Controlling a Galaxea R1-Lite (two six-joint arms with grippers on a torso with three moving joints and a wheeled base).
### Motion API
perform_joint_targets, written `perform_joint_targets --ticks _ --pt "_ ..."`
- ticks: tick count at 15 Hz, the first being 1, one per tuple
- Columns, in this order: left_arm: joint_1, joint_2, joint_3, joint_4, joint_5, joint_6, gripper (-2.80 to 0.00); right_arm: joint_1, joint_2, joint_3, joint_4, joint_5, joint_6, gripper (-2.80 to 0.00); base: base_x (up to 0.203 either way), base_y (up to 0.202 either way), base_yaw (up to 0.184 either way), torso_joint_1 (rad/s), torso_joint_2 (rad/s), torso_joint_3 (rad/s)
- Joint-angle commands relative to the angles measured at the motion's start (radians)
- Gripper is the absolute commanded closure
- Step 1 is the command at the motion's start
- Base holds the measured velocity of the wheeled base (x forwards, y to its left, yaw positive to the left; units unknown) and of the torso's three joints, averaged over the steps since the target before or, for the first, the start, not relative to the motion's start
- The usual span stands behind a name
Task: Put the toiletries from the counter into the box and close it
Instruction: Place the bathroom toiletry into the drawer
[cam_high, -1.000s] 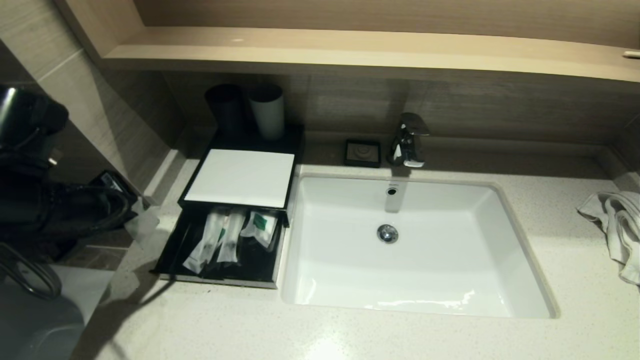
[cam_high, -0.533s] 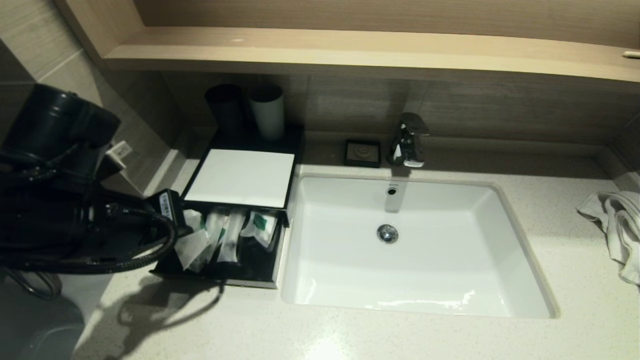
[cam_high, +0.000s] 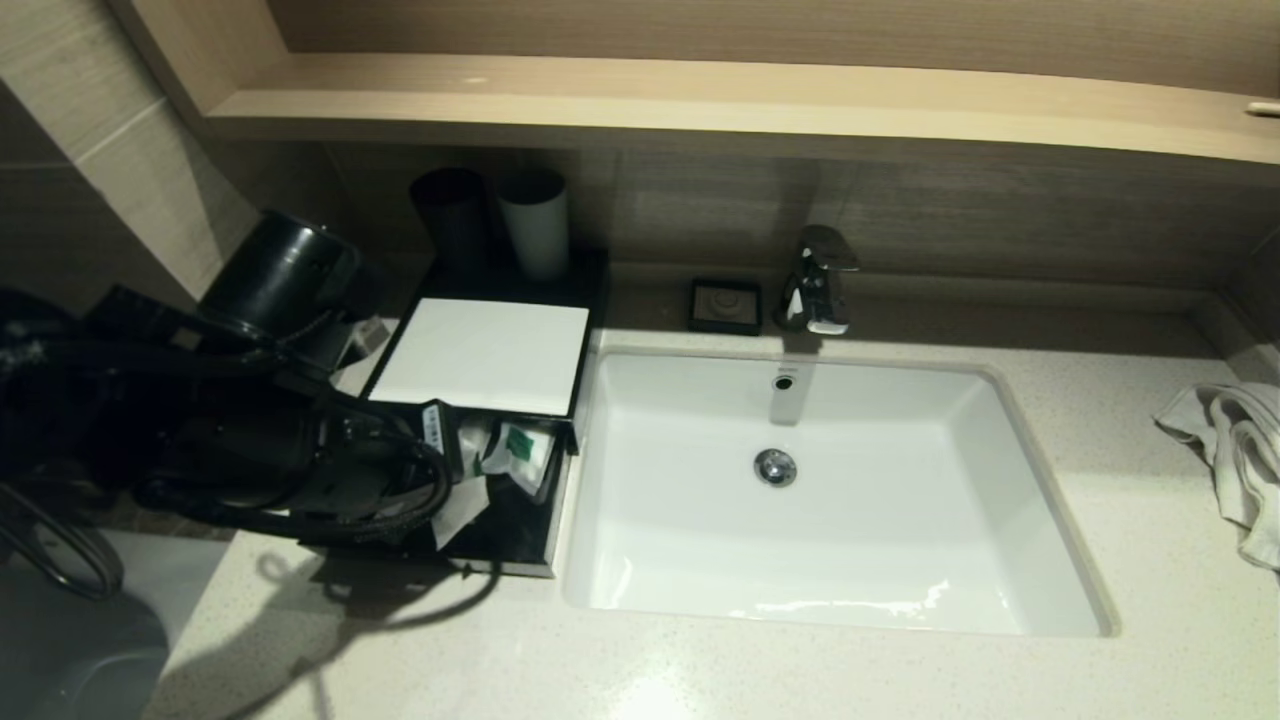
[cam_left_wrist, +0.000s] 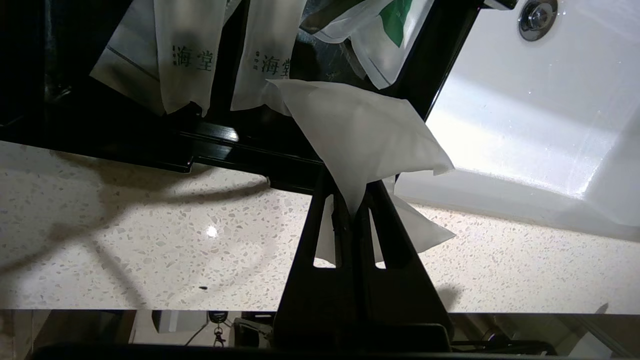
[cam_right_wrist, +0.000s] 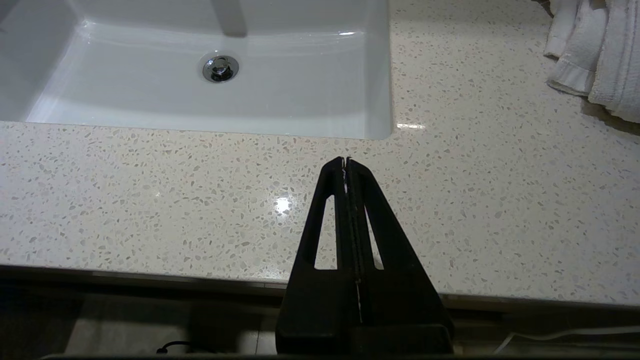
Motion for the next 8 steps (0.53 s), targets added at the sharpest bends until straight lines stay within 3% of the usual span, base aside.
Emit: perform_joint_targets --ticks 1,8 --pt "-0.001 0.052 -0.002 0.002 0.002 -0.004 0.0 0.0 0.0 0.0 0.0 0.0 0.0 0.0 0.0 0.0 0.0 0.0 0.0 0.0" --pt "-0.001 0.123 -0.019 -0.019 0.009 -0.012 0.0 0.0 0.0 0.0 0.0 0.0 0.0 0.0 0.0 0.0 0.0 0.0 0.0 0.0"
